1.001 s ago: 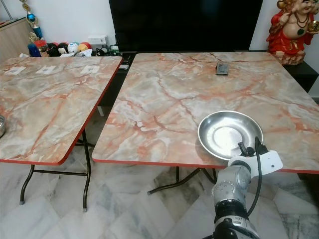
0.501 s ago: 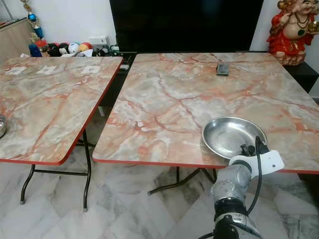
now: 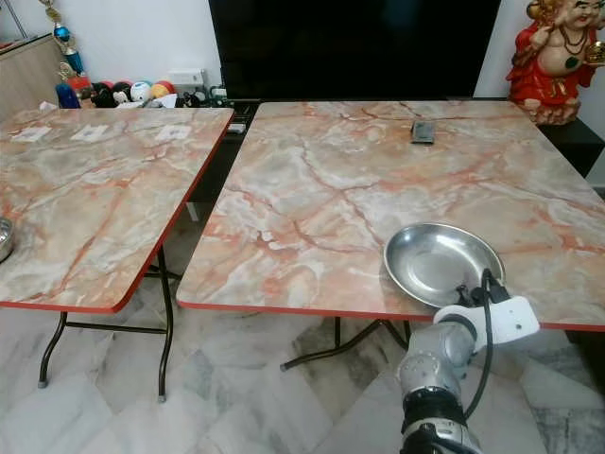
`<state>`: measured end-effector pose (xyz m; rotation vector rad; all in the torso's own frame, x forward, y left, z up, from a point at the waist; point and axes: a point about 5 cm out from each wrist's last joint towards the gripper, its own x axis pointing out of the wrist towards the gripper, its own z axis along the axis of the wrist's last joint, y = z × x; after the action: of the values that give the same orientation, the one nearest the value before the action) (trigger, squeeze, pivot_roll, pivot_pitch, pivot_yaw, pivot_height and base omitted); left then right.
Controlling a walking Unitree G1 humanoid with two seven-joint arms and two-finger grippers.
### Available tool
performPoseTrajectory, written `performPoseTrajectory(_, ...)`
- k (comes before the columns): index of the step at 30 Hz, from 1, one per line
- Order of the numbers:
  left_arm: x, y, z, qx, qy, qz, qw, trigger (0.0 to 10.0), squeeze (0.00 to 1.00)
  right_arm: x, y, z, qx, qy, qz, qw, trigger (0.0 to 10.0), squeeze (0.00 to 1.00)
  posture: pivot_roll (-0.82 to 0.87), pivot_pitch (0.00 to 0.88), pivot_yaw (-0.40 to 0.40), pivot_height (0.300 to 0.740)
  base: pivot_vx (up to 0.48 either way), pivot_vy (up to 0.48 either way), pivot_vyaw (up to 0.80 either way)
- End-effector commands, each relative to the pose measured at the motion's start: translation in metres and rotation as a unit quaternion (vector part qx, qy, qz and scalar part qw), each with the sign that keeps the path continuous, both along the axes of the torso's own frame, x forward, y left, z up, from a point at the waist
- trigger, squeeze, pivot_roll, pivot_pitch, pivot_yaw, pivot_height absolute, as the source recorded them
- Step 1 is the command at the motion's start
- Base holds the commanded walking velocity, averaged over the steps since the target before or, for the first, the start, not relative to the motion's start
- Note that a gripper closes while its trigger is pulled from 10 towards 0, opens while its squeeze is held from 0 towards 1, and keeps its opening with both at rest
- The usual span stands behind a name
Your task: Setting the table
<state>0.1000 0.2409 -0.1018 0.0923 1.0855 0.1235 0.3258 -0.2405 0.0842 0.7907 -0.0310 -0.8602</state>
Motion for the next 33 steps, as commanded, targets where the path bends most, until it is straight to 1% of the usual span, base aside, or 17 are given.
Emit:
performPoseTrajectory(1,-0.004,0.001,-0.001,-0.001,0.007,0.003,1.000,10.0,0.00,-0.001,0.002,0.002,-0.004,0.001,0.000,1.000,10.0,0.00,-0.01,0.016,0.028,0.740,0.000,0.000,0.00)
performPoseTrajectory(4,-0.003,0.001,-0.001,-0.001,0.006,0.004,1.000,10.0,0.00,-0.005,0.001,0.001,-0.011,0.006,-0.006,1.000,10.0,0.00,-0.01,0.016,0.027,0.740,0.000,0.000,0.00)
performPoseTrajectory(8,-0.003,0.001,-0.001,-0.002,0.003,0.009,1.000,10.0,0.00,-0.016,-0.009,0.019,-0.110,-0.011,-0.008,0.994,10.0,0.00,0.00,0.011,0.024,0.740,0.000,0.000,0.00)
performPoseTrajectory(14,-0.004,0.001,-0.001,-0.002,0.004,0.009,1.000,10.0,0.00,-0.022,-0.009,0.034,-0.179,-0.029,0.025,0.983,10.0,0.00,-0.01,0.011,0.022,0.740,0.000,0.000,0.00)
performPoseTrajectory(15,-0.004,0.001,-0.001,-0.002,0.004,0.009,1.000,10.0,0.00,-0.023,-0.006,0.038,-0.215,-0.033,0.047,0.975,10.0,0.00,-0.01,0.011,0.020,0.740,0.000,0.000,0.00)
performPoseTrajectory(16,-0.004,0.001,-0.001,-0.002,0.003,0.011,1.000,10.0,0.00,-0.024,-0.004,0.040,-0.233,-0.034,0.063,0.970,10.0,0.00,-0.01,0.011,0.020,0.740,0.000,0.000,0.00)
performPoseTrajectory(17,-0.004,0.001,-0.001,-0.003,0.002,0.012,1.000,10.0,0.00,-0.024,-0.002,0.041,-0.243,-0.035,0.073,0.967,10.0,0.00,-0.01,0.011,0.020,0.740,0.000,0.000,0.00)
performPoseTrajectory(18,-0.004,0.001,-0.001,-0.003,0.001,0.013,1.000,10.0,0.00,-0.023,0.006,0.039,-0.263,-0.033,0.114,0.958,10.0,0.00,-0.02,0.010,0.020,0.740,0.000,0.000,0.00)
performPoseTrajectory(20,-0.004,0.001,-0.001,-0.003,0.001,0.013,1.000,10.0,0.00,-0.024,0.011,0.037,-0.270,-0.032,0.139,0.952,10.0,0.00,-0.02,0.010,0.020,0.740,0.000,0.000,0.00)
performPoseTrajectory(21,-0.004,0.001,-0.001,-0.004,-0.001,0.018,1.000,10.0,0.00,-0.024,0.017,0.035,-0.284,-0.032,0.180,0.941,10.0,0.00,-0.02,0.009,0.018,0.740,0.000,0.000,0.00)
performPoseTrajectory(23,-0.004,0.001,-0.001,-0.004,-0.004,0.024,1.000,10.0,0.00,-0.025,0.020,0.035,-0.327,-0.018,0.225,0.918,10.0,0.00,-0.02,0.001,0.017,0.740,0.000,0.000,0.00)
performPoseTrajectory(24,-0.005,0.001,-0.001,-0.004,-0.004,0.027,1.000,10.0,0.00,-0.025,0.020,0.034,-0.354,-0.010,0.253,0.901,10.0,0.00,-0.03,0.000,0.017,0.740,0.000,0.000,0.00)
performPoseTrajectory(25,-0.005,0.001,-0.001,-0.004,-0.004,0.027,1.000,10.0,0.00,-0.025,0.020,0.034,-0.360,-0.009,0.263,0.895,10.0,0.00,-0.03,0.000,0.017,0.740,0.000,0.000,0.00)
performPoseTrajectory(28,-0.004,0.000,-0.001,-0.003,-0.003,0.025,1.000,10.0,0.00,-0.028,0.020,0.035,-0.361,-0.015,0.283,0.888,10.0,0.00,-0.04,0.000,0.018,0.740,0.000,0.000,0.00)
performPoseTrajectory(30,-0.004,0.001,-0.001,-0.003,-0.004,0.028,1.000,10.0,0.00,-0.029,0.025,0.035,-0.370,-0.018,0.301,0.879,10.0,0.00,-0.04,0.000,0.015,0.740,0.000,0.000,0.00)
performPoseTrajectory(31,-0.004,0.001,-0.001,-0.003,-0.004,0.028,1.000,10.0,0.00,-0.029,0.025,0.035,-0.370,-0.018,0.301,0.879,10.0,0.00,-0.04,0.000,0.015,0.740,0.000,0.000,0.00)
performPoseTrajectory(33,-0.004,0.002,0.000,-0.004,-0.008,0.038,0.999,10.0,0.00,-0.029,0.035,0.033,-0.367,-0.024,0.314,0.875,10.0,0.00,-0.03,0.000,0.019,0.740,0.000,0.000,0.00)
